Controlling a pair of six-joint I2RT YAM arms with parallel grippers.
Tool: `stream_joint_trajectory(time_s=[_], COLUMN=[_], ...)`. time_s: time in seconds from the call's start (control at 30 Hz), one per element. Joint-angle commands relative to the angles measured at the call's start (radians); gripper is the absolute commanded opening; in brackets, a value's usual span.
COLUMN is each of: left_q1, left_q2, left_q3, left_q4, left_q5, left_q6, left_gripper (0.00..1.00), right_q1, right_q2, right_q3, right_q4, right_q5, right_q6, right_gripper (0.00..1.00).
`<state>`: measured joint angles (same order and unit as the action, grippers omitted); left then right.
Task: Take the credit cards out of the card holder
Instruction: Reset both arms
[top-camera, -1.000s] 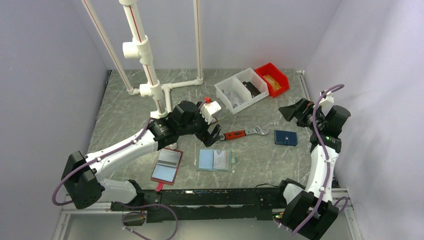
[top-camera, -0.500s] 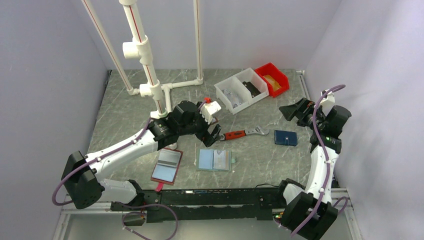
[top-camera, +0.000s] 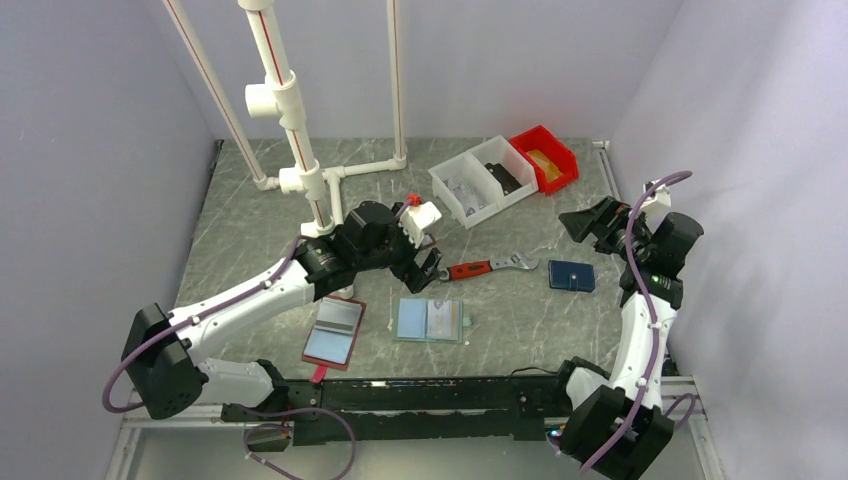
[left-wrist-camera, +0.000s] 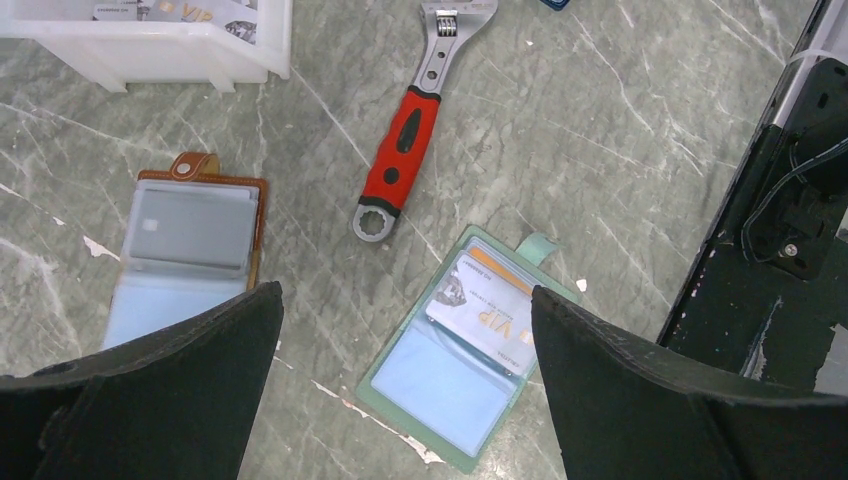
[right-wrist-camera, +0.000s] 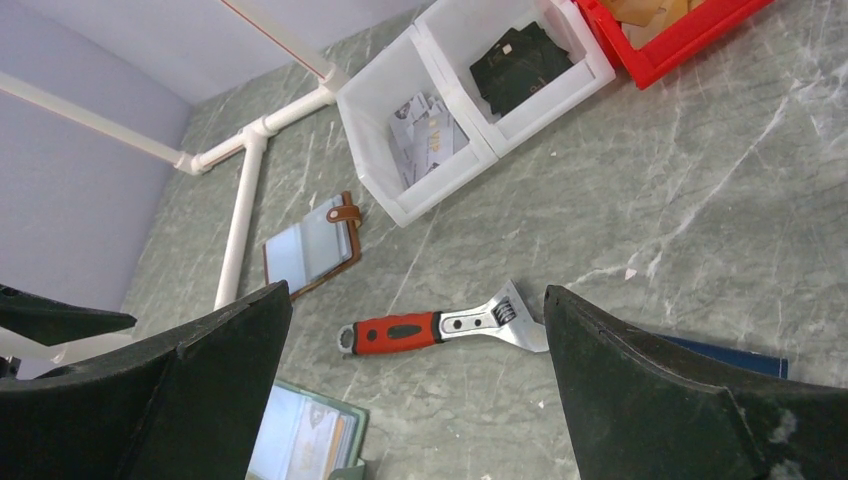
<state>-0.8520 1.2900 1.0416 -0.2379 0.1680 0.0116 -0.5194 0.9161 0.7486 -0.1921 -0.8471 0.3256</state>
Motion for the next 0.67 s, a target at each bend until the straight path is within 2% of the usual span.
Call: stream_joint_trajectory(time_s=[0.0,0.63], left_q1=[0.001,0.001], left_q2=[-0.034,-0.038], left_q3=[0.023,0.023], left_q4=[0.017,0.015], left_q5=[-0.007,-0.009], left_q6=[0.024,0.025], left_gripper=[0.99,0.99], right_q1=[-0.006,-0.008], right_q2=[-0.017,-0.019], right_q3=[-0.003,0.000], right_q4=[0.044,0.041], right_q5=[-0.021,-0.027], right_q6=[0.012,0.006], right_gripper=[1.00,1.00])
